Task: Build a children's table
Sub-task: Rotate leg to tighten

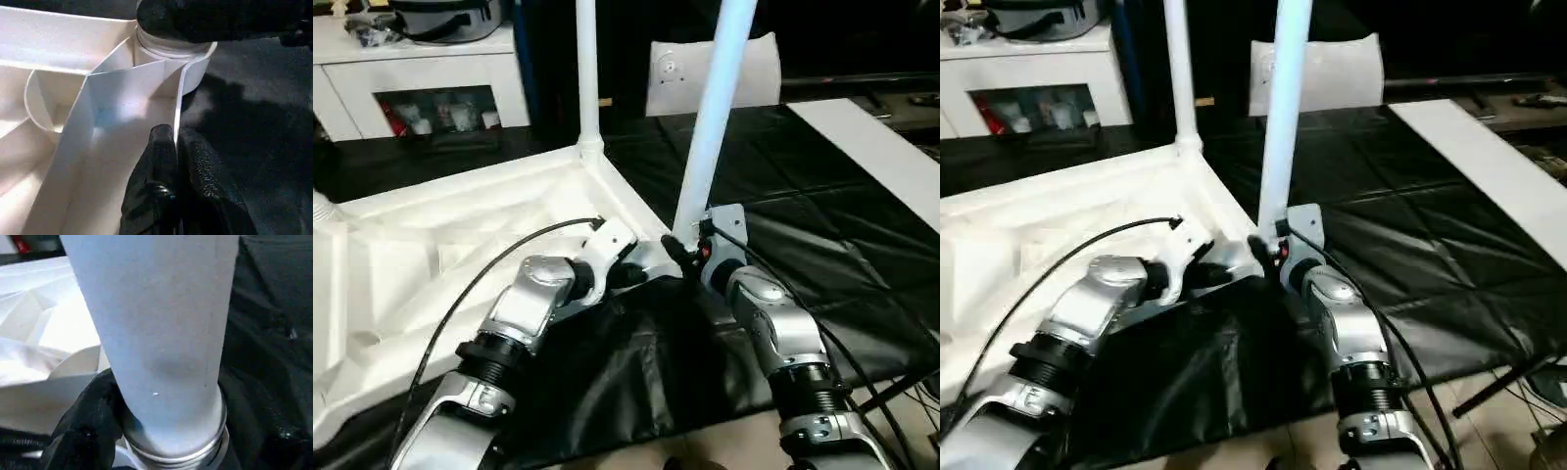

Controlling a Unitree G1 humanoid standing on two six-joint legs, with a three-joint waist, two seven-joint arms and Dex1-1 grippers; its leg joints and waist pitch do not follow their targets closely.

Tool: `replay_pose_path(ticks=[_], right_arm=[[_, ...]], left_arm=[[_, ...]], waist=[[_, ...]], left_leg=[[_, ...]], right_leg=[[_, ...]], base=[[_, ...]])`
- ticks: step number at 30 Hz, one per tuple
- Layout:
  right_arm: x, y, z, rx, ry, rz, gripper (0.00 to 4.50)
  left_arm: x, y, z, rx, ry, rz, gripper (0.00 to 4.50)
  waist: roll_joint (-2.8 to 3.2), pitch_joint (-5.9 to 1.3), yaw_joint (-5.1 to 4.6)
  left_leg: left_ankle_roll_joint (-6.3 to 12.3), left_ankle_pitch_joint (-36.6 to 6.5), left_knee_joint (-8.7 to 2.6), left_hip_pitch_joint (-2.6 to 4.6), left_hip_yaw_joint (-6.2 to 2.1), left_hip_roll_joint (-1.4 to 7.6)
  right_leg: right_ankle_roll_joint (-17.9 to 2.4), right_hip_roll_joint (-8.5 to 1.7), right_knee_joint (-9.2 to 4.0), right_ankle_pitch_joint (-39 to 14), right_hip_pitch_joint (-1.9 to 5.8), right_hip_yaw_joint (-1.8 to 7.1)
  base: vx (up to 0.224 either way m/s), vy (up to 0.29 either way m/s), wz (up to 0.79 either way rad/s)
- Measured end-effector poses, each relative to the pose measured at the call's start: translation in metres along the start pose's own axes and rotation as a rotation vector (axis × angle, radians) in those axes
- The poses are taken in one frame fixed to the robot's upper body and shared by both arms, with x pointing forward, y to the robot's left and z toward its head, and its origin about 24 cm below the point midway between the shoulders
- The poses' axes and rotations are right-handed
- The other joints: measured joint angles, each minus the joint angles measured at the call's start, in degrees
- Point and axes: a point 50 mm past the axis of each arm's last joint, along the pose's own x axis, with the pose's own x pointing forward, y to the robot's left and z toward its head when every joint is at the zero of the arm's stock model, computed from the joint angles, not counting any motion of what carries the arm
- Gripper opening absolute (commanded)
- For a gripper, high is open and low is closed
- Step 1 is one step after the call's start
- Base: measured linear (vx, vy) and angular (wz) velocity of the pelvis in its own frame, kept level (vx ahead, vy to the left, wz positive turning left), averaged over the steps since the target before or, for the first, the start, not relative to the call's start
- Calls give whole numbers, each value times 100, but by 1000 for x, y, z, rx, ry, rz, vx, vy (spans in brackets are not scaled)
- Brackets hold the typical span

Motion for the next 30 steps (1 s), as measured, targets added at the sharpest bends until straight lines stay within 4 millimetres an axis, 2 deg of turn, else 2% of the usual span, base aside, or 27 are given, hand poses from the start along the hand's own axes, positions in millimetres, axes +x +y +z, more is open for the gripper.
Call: replay_pose_path(ticks=[2, 6, 8, 12, 15, 17, 19, 25, 30], right_arm=[[0, 2, 2, 2, -13, 5, 338], [-4, 6, 2, -7, -43, 36, 389], [-8, 6, 0, -26, -51, 66, 389], [-21, 4, -4, -55, -51, 165, 439], [-33, 0, -10, -93, -34, 257, 446], [-38, -2, -11, -114, -27, 293, 446], [-50, -8, -13, -169, -1, 366, 446], [-65, -9, -14, -242, 40, 505, 446], [-73, -5, -13, -274, 65, 607, 446]], left_arm=[[-1, 0, 2, 9, -1, 10, 0], [-6, 5, 4, 53, 2, 30, 0], [-9, 7, 3, 78, 4, 26, 0], [-20, 13, -2, 139, 12, -7, 0], [-29, 14, -8, 166, 21, -56, 0], [-33, 16, -9, 193, 24, -82, 0], [-42, 18, -14, 230, 33, -141, 0], [-53, 22, -20, 266, 52, -218, 0], [-48, 24, -17, 163, 69, -196, 0]], waist=[[0, 0, 0], [1, -1, -5], [1, -1, -5], [1, -1, -40], [1, 0, -31], [1, 0, -12], [-1, 1, 40], [-5, 2, 169], [-6, 2, 229]], left_leg=[[1, -3, -7, -8, 9, 6], [0, -5, -31, -28, 32, 13], [6, 1, -40, -39, 33, 18], [17, 8, -41, -40, 40, 24], [-4, -5, -41, -37, 41, 26], [-7, -5, -38, -38, 43, 26], [-7, -5, -37, -35, 43, 27], [-8, -4, -33, -33, 48, 22], [-6, -4, -22, -27, 64, 19]], right_leg=[[-7, 5, 15, 29, -15, -1], [-16, 10, 90, 4, -71, 0], [-21, 20, 98, 1, -94, 1], [-36, 39, 99, 2, -104, 4], [-35, 40, 98, 0, -102, 6], [-39, 38, 98, 4, -102, 10], [-38, 35, 98, 3, -97, 13], [-36, 20, 98, 4, -88, 19], [-28, 12, 100, 8, -85, 30]], base=[[0, 0, 0], [0, 0, 0], [0, 0, 0], [0, 0, 0], [0, 0, 0], [0, 0, 0], [0, 0, 0], [0, 0, 0], [0, 0, 0]])
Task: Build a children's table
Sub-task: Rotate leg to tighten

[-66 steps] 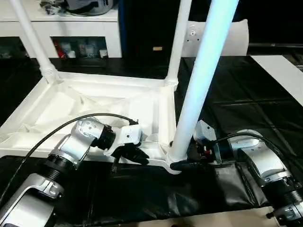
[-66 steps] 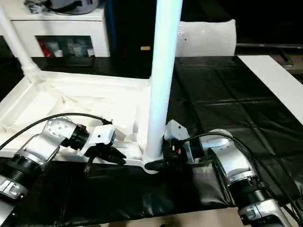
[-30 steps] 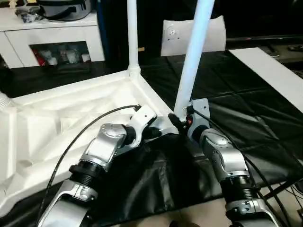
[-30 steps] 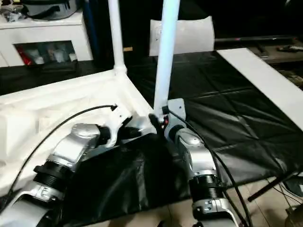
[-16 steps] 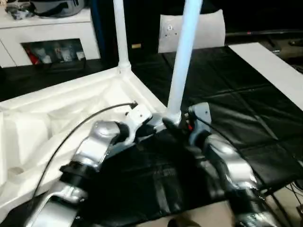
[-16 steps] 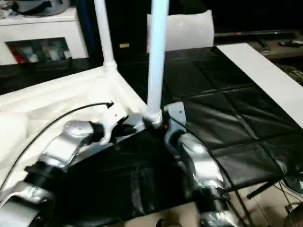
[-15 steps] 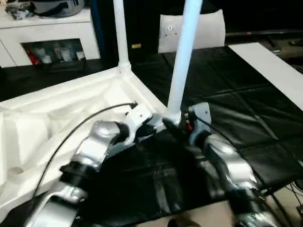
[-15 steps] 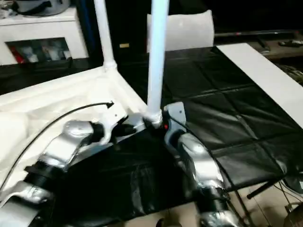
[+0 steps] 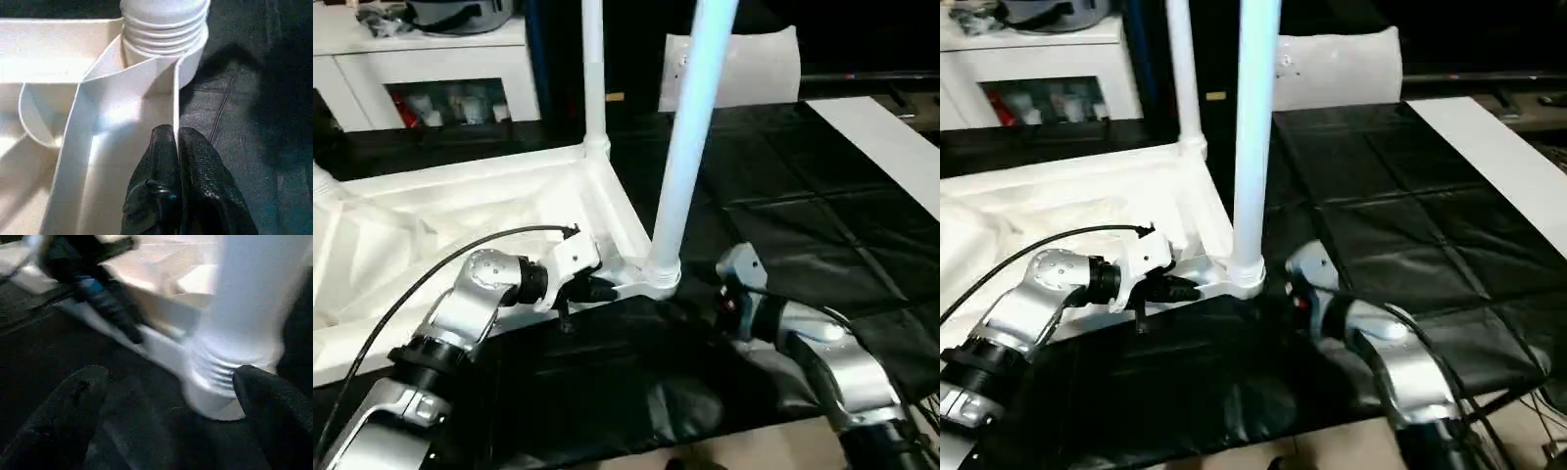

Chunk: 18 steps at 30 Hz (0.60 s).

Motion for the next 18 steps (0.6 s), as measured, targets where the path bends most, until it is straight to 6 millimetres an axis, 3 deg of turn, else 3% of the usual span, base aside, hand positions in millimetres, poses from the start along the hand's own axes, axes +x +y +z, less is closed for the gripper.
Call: replay_pose_path(ticks=[3, 8, 17, 18], right_arm=[[1, 5, 1, -9, 1, 39, 450], [-1, 6, -1, -7, 9, 56, 450], [-1, 8, -3, -7, 22, 68, 450], [-1, 8, -3, -8, 22, 68, 450]], left_arm=[[1, 1, 1, -32, 11, 13, 54], [1, 3, -4, -53, 27, 33, 78], [4, 3, -2, -57, 23, 26, 78], [4, 3, -2, -56, 20, 24, 63]], waist=[[-7, 3, 4], [-29, 16, 4], [-31, 14, 16], [-31, 14, 18]], left_leg=[[1, 1, 6, 0, 1, 0], [2, 1, 9, -3, 0, 0], [2, 2, 9, -6, 0, 1], [2, 2, 9, -6, 0, 0]], right_leg=[[26, -1, -1, -5, 0, 1], [29, -1, -2, -3, -1, 0], [30, -1, -2, -3, 0, 0], [30, -2, -3, -3, 0, 0]], base=[[0, 0, 0], [0, 0, 0], [0, 0, 0], [0, 0, 0]])
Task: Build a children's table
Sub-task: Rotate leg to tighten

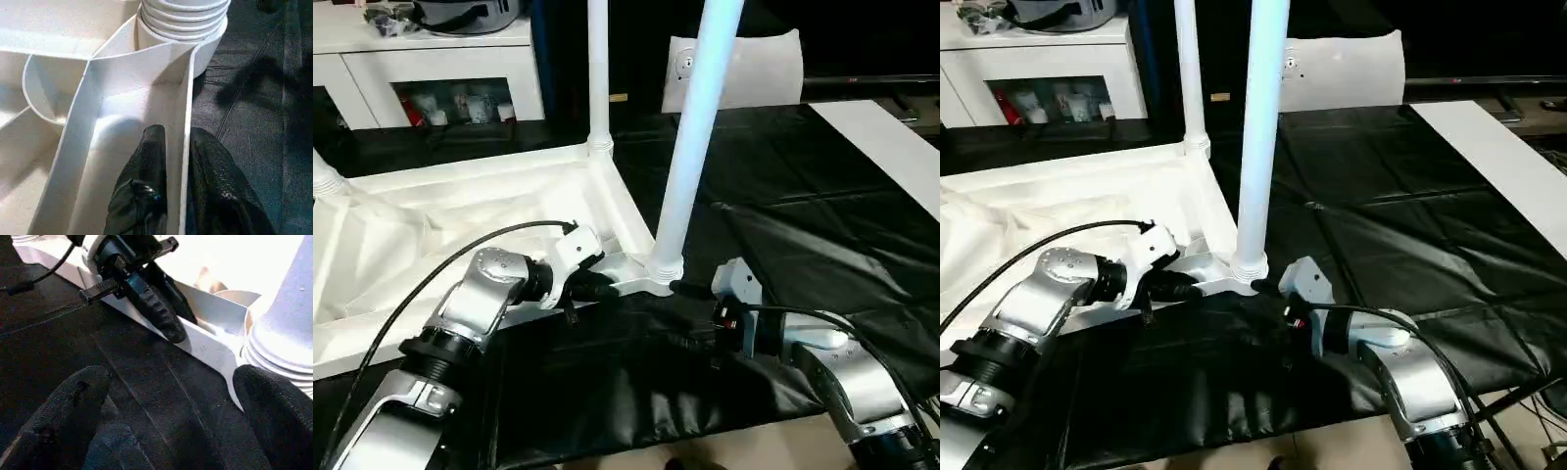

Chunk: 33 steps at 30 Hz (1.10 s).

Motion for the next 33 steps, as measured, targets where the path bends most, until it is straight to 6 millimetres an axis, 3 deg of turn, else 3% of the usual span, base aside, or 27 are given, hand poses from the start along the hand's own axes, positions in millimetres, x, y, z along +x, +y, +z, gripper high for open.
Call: replay_pose_path(ticks=[7, 12, 17, 23, 32, 33], right_arm=[[0, 0, 1, -8, -5, -7, 450], [-1, -4, 3, -16, -14, -32, 450], [-11, -23, 18, -64, -36, -89, 450], [-17, -30, 21, -89, -9, -27, 450], [-8, -27, 14, -150, 85, 197, 450], [-7, -26, 14, -156, 87, 213, 420]], left_arm=[[2, 0, 0, 33, 5, -15, 8], [1, 0, 0, 89, 16, -27, 1], [-3, -2, -1, 179, 3, -97, 1], [-10, -10, -4, 231, 8, -258, 1], [-11, -18, -5, 318, 40, -408, 1], [-10, -19, -5, 326, 42, -417, 0]], waist=[[0, 0, -2], [-1, 0, -4], [-5, -1, -5], [-7, -2, 168], [-13, 0, 242], [-13, 0, 255]], left_leg=[[1, 0, 4, 1, 0, -1], [1, 0, 7, 0, 0, -1], [1, 0, 7, -7, 1, 0], [21, 10, -6, -6, 3, 1], [5, 0, 13, 0, 14, 0], [4, 1, 15, 2, 14, 2]], right_leg=[[1, -2, -1, 0, 4, 0], [2, -3, -3, -1, 4, 1], [3, -3, 0, -1, -2, 0], [-12, -7, 10, -2, -10, -2], [-14, -15, 29, 0, 7, 5], [-12, -15, 33, -1, 8, 5]], base=[[0, 0, 0], [0, 0, 0], [0, 0, 0], [0, 0, 0], [0, 0, 0], [0, 0, 0]])
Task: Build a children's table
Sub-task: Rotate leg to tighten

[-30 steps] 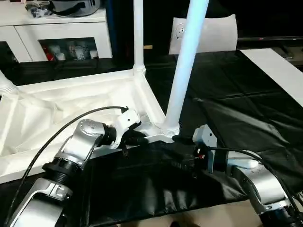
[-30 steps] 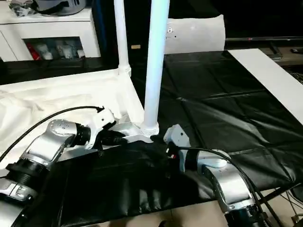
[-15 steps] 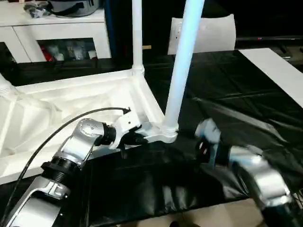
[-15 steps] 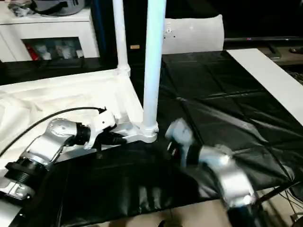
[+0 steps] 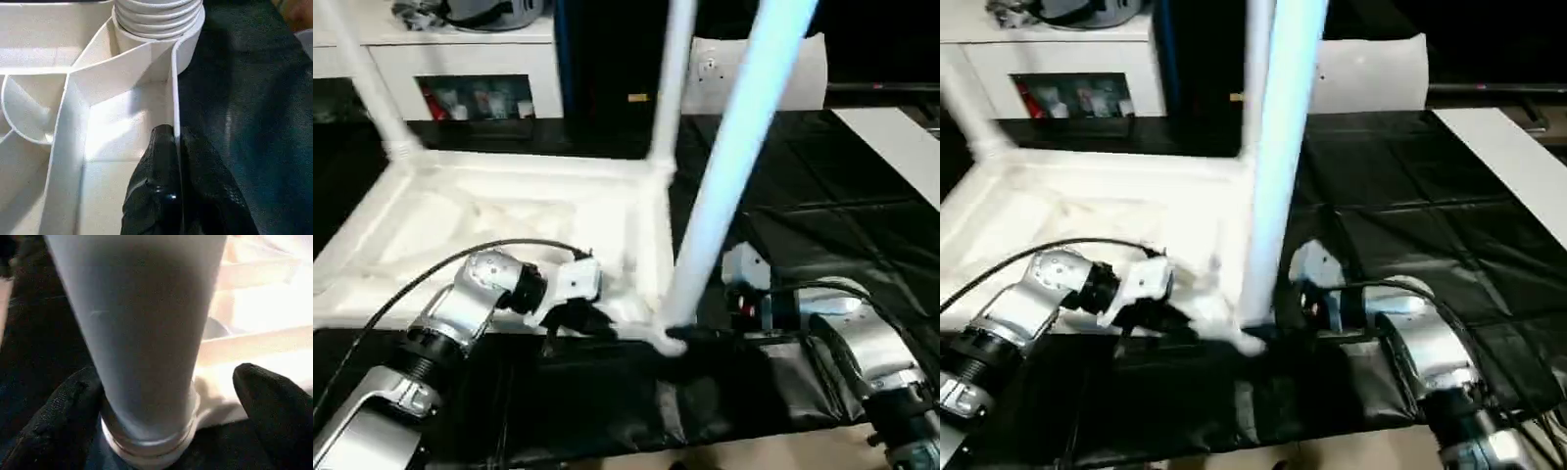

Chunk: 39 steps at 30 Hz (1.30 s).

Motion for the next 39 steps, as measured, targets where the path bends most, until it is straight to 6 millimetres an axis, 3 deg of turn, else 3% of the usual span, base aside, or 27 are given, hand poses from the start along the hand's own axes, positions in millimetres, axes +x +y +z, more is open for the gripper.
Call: replay_pose_path(ticks=[2, 18, 26, 31, 32, 35, 37, 39], right_arm=[[1, -1, -1, 3, 3, 18, 420], [8, -2, -4, 34, 26, 115, 285], [10, -1, -5, 76, 2, 113, 270], [15, 3, -7, 131, -41, 17, 269], [18, 3, -8, 151, -55, -27, 269], [29, -5, -7, 198, -81, -217, 269], [36, -12, -7, 256, -102, -380, 269], [41, -18, -6, 301, -112, -507, 268]], left_arm=[[0, 0, 0, 7, 3, -5, 0], [-1, 3, 1, 26, 13, -17, 0], [-3, 3, -1, 4, 7, -11, 0], [0, 5, -1, -64, -13, 47, 0], [-1, 6, -2, -86, -17, 84, 0], [0, 12, -4, -187, -37, 205, 0], [7, 17, 0, -245, -49, 298, 0], [16, 21, 5, -291, -66, 368, 0]], waist=[[-1, 0, 12], [-7, 2, 39], [-7, 1, 36], [-8, 1, 27], [-8, 1, 17], [-7, 1, -139], [-7, 1, -271], [-6, 0, -333]], left_leg=[[-2, 1, 4, 1, 0, 1], [-4, 2, 29, -1, -1, 5], [-6, 3, 29, 2, -1, 8], [-11, 6, 29, 8, -1, 7], [-18, 10, 30, 10, -1, 7], [-24, 14, 33, 15, -2, 3], [-26, 15, 35, 15, -3, -1], [-26, 15, 35, 17, -5, -1]], right_leg=[[-1, 0, 6, 1, 0, 0], [5, 1, 50, -4, -12, 5], [30, 3, 57, -19, -13, 5], [30, 3, 59, -19, -9, 7], [29, 3, 61, -18, -10, 8], [30, 3, 58, -18, -10, 11], [30, 3, 53, -18, -11, 13], [30, 4, 48, -18, -10, 13]], base=[[0, 0, 0], [0, 0, 0], [0, 0, 0], [0, 0, 0], [0, 0, 0], [0, 0, 0], [0, 0, 0], [0, 0, 0]])
